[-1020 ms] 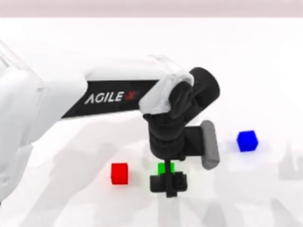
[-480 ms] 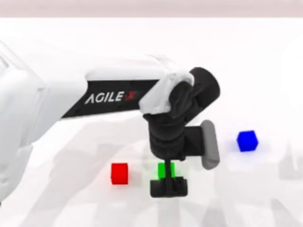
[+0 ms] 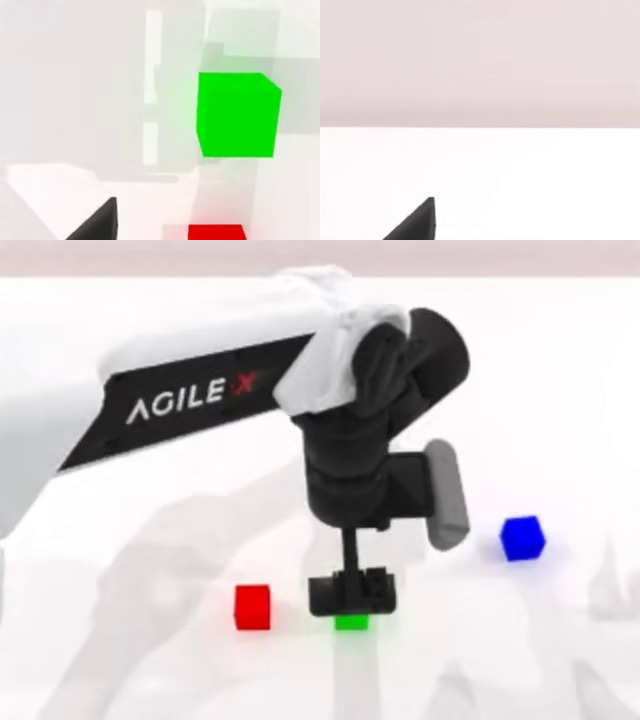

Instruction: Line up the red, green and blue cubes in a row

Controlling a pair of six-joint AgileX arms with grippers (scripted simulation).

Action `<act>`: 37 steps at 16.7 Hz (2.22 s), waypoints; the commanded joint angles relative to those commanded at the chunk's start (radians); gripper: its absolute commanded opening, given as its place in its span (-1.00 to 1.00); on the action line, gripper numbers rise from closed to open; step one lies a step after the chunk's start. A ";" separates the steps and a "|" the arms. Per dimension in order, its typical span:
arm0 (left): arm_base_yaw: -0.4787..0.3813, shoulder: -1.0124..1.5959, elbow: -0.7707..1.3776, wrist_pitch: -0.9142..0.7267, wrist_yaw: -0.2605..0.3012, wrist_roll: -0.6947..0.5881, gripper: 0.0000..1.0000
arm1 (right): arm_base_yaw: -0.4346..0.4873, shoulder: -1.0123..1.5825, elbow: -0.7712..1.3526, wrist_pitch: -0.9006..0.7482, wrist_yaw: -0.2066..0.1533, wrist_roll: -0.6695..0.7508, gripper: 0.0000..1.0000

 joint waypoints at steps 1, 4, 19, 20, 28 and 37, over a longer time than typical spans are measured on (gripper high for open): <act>0.001 -0.004 0.006 -0.007 0.000 0.000 1.00 | 0.000 0.000 0.000 0.000 0.000 0.000 1.00; -0.004 -0.001 0.004 -0.005 0.000 0.000 1.00 | 0.000 0.000 0.000 0.000 0.000 0.000 1.00; 0.434 -0.943 -0.816 0.524 -0.030 -0.344 1.00 | 0.189 0.982 0.741 -0.549 0.002 0.133 1.00; 0.476 -1.047 -0.903 0.578 -0.031 -0.380 1.00 | 0.209 1.094 0.814 -0.607 0.002 0.146 1.00; 0.754 -1.793 -1.472 0.993 -0.032 -0.643 1.00 | 0.339 1.753 1.303 -0.977 -0.001 0.232 1.00; 0.842 -2.027 -1.639 1.160 -0.033 -0.736 1.00 | 0.381 1.958 1.474 -1.087 0.001 0.261 1.00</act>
